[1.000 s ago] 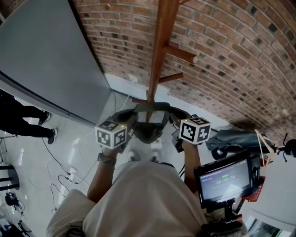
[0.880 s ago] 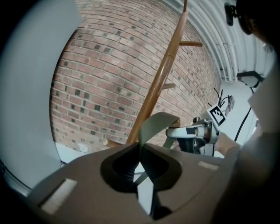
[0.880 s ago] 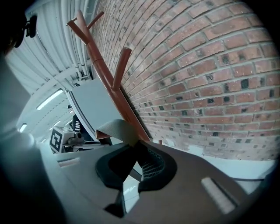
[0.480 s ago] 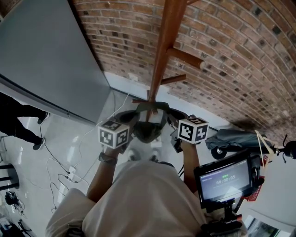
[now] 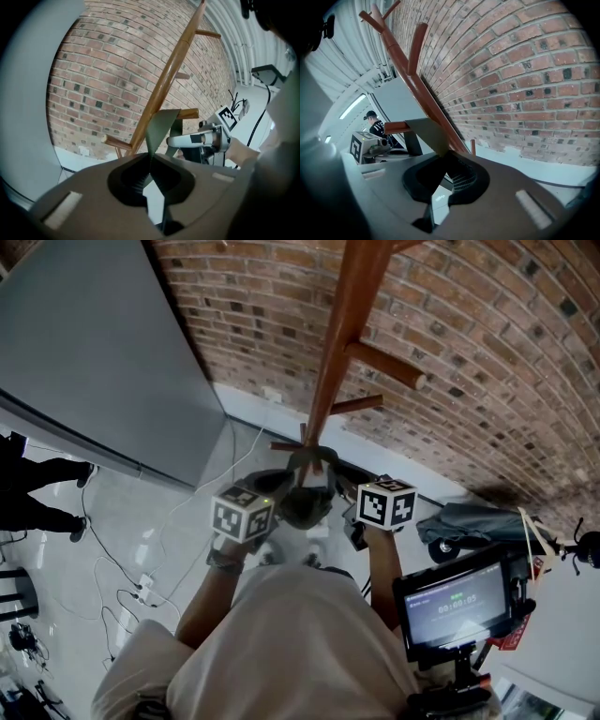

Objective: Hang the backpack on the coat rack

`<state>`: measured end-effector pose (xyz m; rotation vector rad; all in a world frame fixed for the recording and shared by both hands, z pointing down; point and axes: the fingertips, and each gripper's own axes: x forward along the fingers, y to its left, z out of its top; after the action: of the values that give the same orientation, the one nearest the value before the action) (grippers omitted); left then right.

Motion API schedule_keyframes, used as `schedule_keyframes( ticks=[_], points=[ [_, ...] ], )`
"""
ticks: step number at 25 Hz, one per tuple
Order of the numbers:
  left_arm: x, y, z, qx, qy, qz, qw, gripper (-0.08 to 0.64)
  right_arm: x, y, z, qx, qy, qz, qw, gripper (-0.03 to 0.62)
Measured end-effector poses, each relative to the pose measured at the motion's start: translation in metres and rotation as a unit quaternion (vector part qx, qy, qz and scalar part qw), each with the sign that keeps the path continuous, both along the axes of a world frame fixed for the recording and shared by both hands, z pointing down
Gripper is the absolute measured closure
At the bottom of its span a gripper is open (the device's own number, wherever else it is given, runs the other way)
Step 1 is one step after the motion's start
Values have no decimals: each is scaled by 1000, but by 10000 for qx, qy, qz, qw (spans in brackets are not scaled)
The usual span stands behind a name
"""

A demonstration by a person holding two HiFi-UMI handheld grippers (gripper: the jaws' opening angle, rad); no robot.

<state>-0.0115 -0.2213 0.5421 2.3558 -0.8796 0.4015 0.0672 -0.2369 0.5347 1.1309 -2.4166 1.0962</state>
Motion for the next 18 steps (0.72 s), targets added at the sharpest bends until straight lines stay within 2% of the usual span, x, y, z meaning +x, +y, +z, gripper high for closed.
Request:
schedule_keyframes(
  ticks=[13, 18],
  points=[
    [11, -5, 12, -146, 30, 112, 9998, 551, -10, -5, 16, -153, 8, -151, 9998, 581],
    [14, -7, 17, -206, 22, 125, 9997, 551, -17, -8, 23, -277, -140, -190, 9993, 578]
  ],
)
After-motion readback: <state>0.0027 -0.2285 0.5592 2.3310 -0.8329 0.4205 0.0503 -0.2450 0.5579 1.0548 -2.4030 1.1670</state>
